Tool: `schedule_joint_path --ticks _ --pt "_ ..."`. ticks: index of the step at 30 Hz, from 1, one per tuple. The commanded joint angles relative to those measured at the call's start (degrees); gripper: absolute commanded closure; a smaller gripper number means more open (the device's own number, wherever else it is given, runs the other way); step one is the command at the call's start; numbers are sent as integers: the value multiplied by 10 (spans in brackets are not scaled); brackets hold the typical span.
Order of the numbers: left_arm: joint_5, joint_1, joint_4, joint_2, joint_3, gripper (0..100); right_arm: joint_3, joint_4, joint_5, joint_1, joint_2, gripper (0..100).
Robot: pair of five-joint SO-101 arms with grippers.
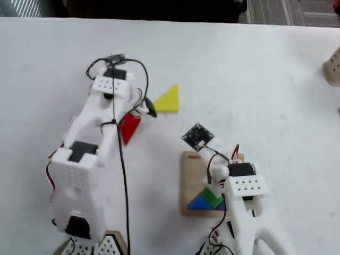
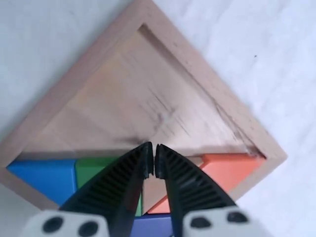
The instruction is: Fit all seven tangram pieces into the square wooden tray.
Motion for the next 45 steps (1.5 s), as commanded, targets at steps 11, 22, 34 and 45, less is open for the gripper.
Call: schedule_joint_path --ticks 11,22,34,45 --pt "-7 -33 8 23 2 646 -3 -9 8 1 -2 978" --pt "-7 -33 -4 24 17 646 -3 -9 8 1 -2 978" --pt "-24 -30 -11 19 18 647 -3 -9 6 1 -2 978" --pt "-41 0 5 -51 8 646 -2 -9 7 1 -2 978"
